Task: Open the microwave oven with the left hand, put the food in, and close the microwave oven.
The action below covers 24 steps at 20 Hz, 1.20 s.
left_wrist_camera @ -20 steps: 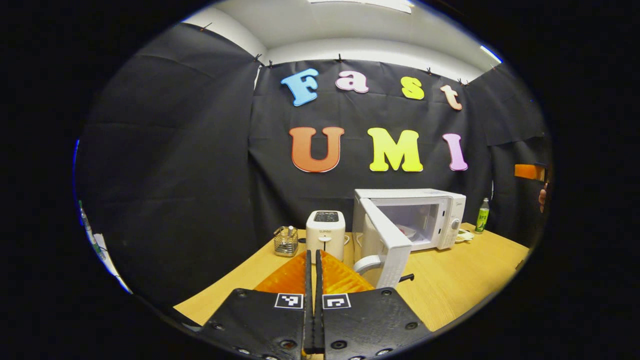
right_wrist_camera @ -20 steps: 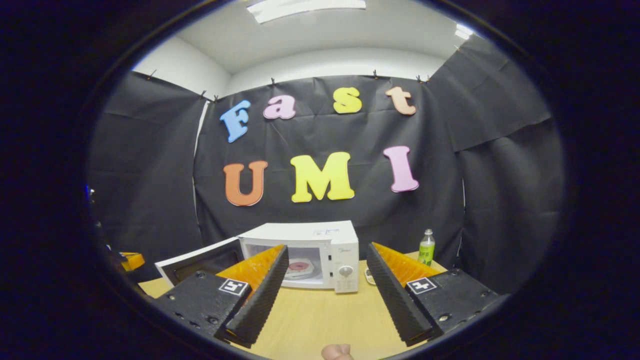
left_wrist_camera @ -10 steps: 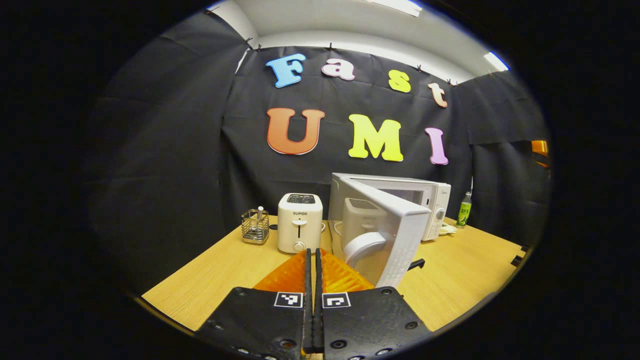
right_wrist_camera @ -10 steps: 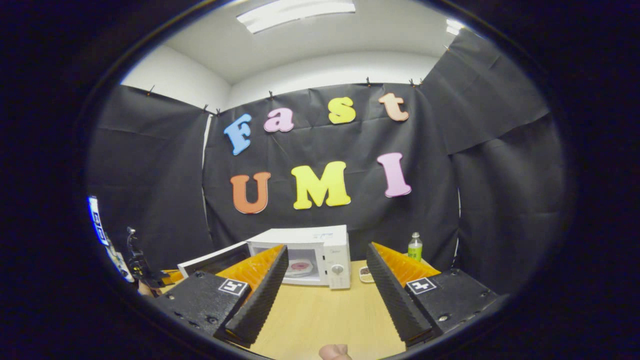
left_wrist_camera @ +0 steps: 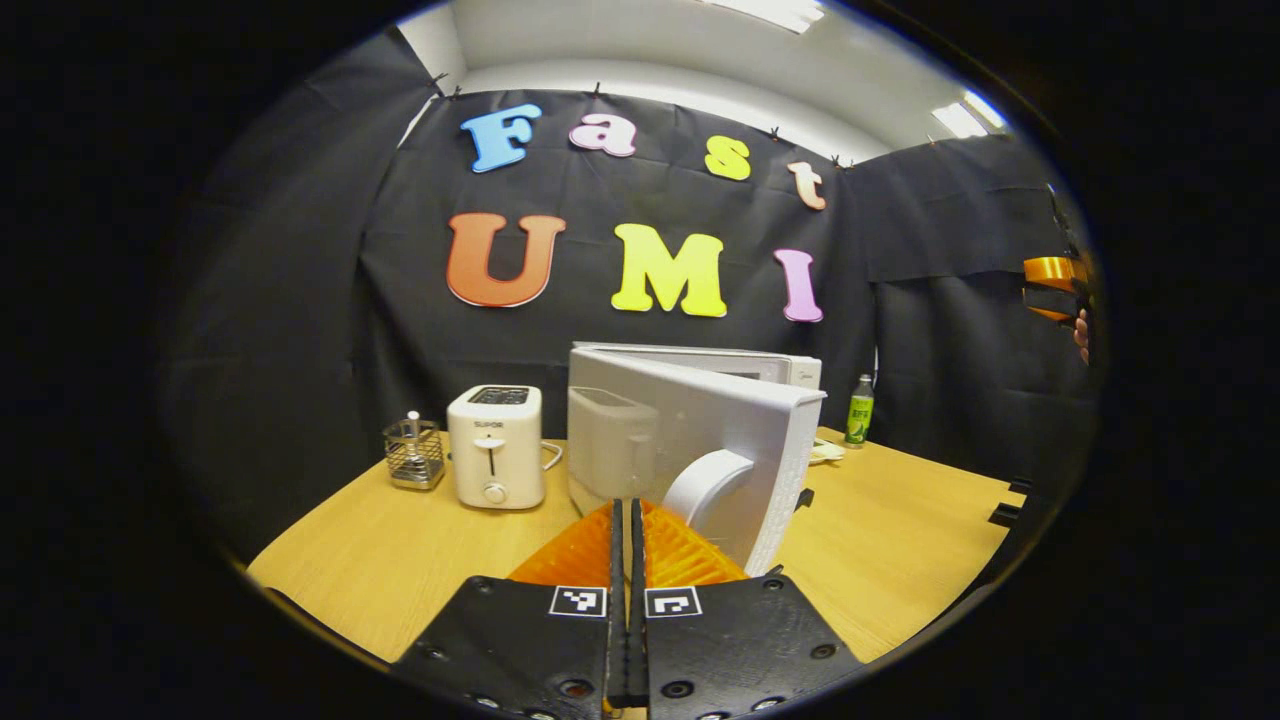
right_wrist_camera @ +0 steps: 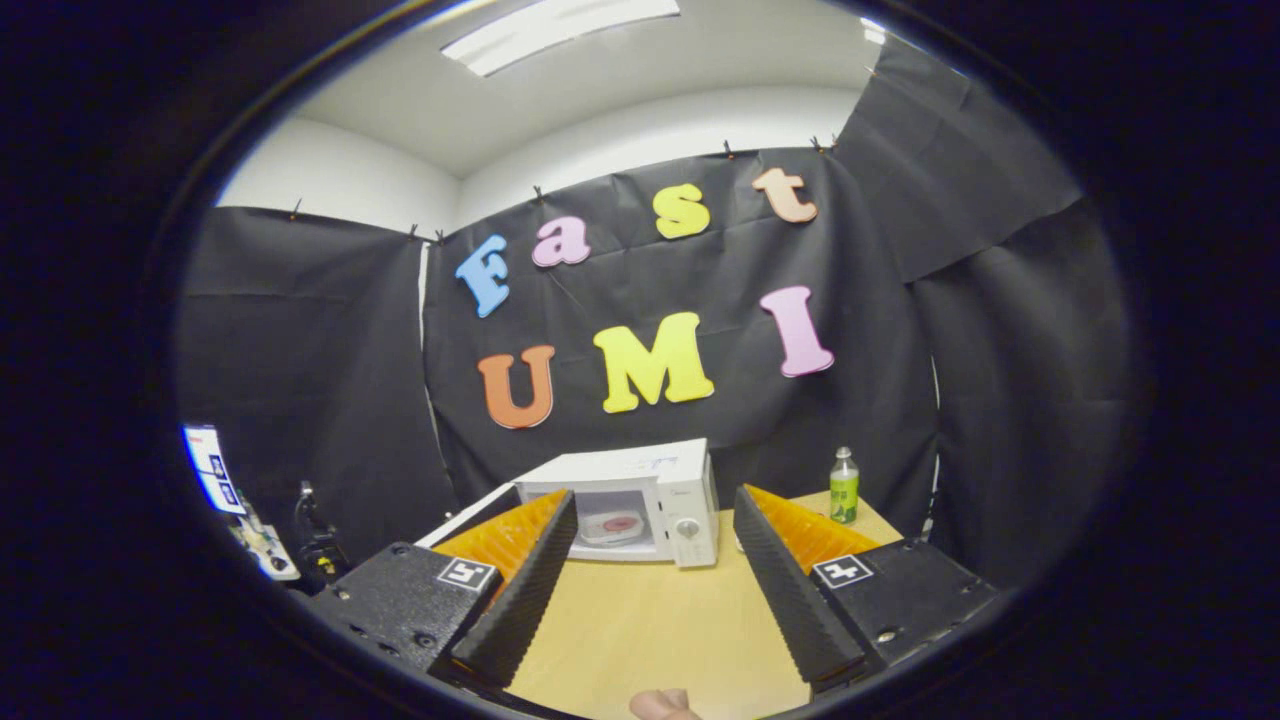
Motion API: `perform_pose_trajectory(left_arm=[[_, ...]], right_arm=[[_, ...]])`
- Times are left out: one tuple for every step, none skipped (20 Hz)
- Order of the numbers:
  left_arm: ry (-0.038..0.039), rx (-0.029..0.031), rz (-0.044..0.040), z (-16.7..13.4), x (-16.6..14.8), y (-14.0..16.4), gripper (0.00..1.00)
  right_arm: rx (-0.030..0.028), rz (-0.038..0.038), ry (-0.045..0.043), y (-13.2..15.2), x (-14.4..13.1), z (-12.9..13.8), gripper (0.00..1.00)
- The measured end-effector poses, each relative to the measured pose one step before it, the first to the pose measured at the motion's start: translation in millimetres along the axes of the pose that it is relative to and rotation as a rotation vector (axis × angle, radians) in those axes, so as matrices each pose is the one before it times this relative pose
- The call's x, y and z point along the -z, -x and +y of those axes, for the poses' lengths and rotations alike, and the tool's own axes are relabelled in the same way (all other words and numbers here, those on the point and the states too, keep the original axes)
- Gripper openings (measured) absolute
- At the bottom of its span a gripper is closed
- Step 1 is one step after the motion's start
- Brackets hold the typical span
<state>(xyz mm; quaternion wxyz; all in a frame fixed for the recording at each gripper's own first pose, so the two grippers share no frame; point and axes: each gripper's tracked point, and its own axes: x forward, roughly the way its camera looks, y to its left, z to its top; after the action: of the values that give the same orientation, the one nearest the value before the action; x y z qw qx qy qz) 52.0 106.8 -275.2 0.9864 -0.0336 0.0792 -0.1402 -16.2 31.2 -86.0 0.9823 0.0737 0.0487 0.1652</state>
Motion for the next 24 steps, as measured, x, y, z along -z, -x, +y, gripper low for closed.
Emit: perform_pose_trajectory(left_arm=[[-0.00023,0.03131,-0.00258,-11.16,-0.85,-6.57,0.00],[0.00063,0.03176,0.00130,-10.89,2.31,-6.50,0.00],[-0.00746,0.02797,0.00207,-8.44,0.67,-7.34,0.00],[-0.00269,0.02362,-0.00159,-7.66,0.27,-7.12,0.00],[0.00981,0.02239,0.00229,-7.51,0.06,-7.80,0.00],[0.01076,0.02007,0.00119,-6.81,-0.37,-8.40,0.00],[0.01117,0.01974,0.00190,-6.33,0.27,-9.01,0.00],[0.00187,0.01455,0.00287,-4.89,-0.43,-10.19,0.00],[-0.00022,0.00862,0.00367,-2.61,0.28,-9.86,0.00],[0.00538,0.00653,0.01350,-2.28,2.48,-10.66,0.00],[0.00571,0.00214,0.01481,-2.32,1.54,-9.52,0.00],[-0.00238,0.00422,0.01045,-4.01,-0.42,-9.00,0.00],[-0.00603,0.00267,-0.00099,-4.93,-2.54,-8.72,0.00],[-0.01259,-0.00379,0.00117,-2.80,-1.45,-7.27,0.00],[-0.00761,0.00927,0.00289,-5.35,-0.92,-7.66,0.00],[-0.00050,0.00809,0.00180,-5.64,-0.33,-7.61,0.00],[-0.00499,-0.00374,0.00239,-3.52,-0.94,-8.52,0.00],[-0.00206,-0.01271,0.00415,-1.60,-1.40,-8.77,0.00],[-0.00366,-0.01466,0.00515,-2.83,-1.41,-9.81,0.00],[-0.01201,-0.01344,-0.00177,-2.79,-2.61,-10.82,0.00],[-0.01250,-0.01362,-0.00443,-2.24,-3.67,-10.91,0.00],[-0.01143,-0.00576,0.00391,-4.04,-0.44,-12.24,0.00],[-0.01673,0.00100,0.00630,-4.47,0.75,-13.22,0.00],[-0.01022,-0.00117,0.01479,-2.67,1.83,-10.99,0.00]], right_arm=[[0.00728,0.00443,0.00333,0.75,0.78,-5.65,0.90],[0.00947,0.00117,0.00874,0.77,-0.15,-4.28,0.90],[0.00301,-0.00188,0.00773,0.15,-1.34,-2.99,0.90],[-0.00152,-0.00079,0.00334,0.99,1.01,0.60,0.90],[-0.00069,0.00096,0.00307,-0.25,0.35,-2.29,0.90],[-0.00007,-0.00466,0.00095,0.66,-1.60,-1.92,1.00],[-0.00215,-0.00436,0.00239,0.41,-1.38,-1.85,1.00],[0.00063,-0.00435,0.00336,1.27,-0.73,-0.95,1.00],[0.00193,-0.00189,0.00561,0.89,-0.56,-2.26,1.00],[0.00308,-0.00472,0.00473,2.61,-0.73,-1.38,1.00],[0.00328,-0.00818,0.00632,1.72,-2.80,-1.24,1.00],[0.01029,-0.00955,0.01039,2.28,-1.53,-2.69,1.00],[-0.00098,0.01392,0.02604,2.51,2.99,-2.62,1.00],[-0.00020,-0.00498,0.01206,2.93,-0.56,1.21,1.00],[0.00023,-0.00608,0.00585,1.59,-0.44,0.70,1.00],[0.00367,-0.00599,-0.00135,2.60,-0.06,-0.53,1.00],[0.00850,0.00158,-0.00124,0.92,2.01,-3.25,1.00],[0.01103,0.00068,-0.00250,1.94,1.95,-3.54,1.00],[0.01087,-0.00328,-0.00394,-0.65,-0.11,-3.55,0.90],[0.00825,-0.00162,-0.00320,0.38,1.03,-2.34,0.90],[0.00391,-0.00093,-0.00447,-0.58,0.91,-2.30,0.90],[-0.00170,0.00372,-0.00497,0.92,2.12,0.69,0.90],[-0.00778,0.01140,-0.00797,-0.17,3.50,0.46,0.90],[-0.01233,0.01223,-0.00629,0.45,3.87,2.39,0.91]])
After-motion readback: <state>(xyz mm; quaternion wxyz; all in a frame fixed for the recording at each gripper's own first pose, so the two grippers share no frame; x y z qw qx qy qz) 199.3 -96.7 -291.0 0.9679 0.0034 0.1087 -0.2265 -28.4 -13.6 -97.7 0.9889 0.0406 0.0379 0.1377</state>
